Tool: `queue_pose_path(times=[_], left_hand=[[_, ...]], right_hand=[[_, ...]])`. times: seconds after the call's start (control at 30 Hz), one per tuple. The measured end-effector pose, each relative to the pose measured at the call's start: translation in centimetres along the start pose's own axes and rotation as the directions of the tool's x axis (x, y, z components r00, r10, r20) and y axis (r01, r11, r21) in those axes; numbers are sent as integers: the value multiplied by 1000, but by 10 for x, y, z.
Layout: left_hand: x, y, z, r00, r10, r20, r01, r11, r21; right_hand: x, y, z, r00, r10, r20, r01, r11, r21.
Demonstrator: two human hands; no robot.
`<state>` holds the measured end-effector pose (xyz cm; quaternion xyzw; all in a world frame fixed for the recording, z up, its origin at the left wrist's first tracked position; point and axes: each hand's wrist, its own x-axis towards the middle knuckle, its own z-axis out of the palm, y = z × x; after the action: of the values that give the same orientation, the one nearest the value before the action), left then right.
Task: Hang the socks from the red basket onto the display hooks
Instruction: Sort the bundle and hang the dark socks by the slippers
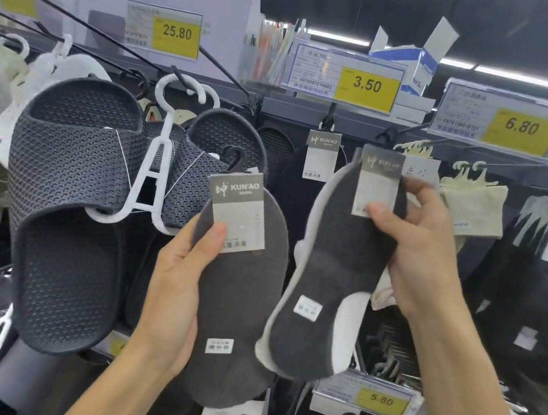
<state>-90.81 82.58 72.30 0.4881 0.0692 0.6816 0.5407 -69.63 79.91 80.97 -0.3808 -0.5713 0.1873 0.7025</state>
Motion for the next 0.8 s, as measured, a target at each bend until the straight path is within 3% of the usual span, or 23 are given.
queue_pose_path(times=[0.2,0.67,0.8], left_hand=[[-1,0,-3,1000,-8,17,7,998,56],[-1,-5,10,993,-66,99,55,991,118],[1,-6,11,992,-78,99,65,989,129]], right_hand=[[51,7,2,995,-71,-68,52,966,-252],[92,48,27,982,-112,154,182,795,-579],[87,47,25,985,-98,141,167,736,-656]])
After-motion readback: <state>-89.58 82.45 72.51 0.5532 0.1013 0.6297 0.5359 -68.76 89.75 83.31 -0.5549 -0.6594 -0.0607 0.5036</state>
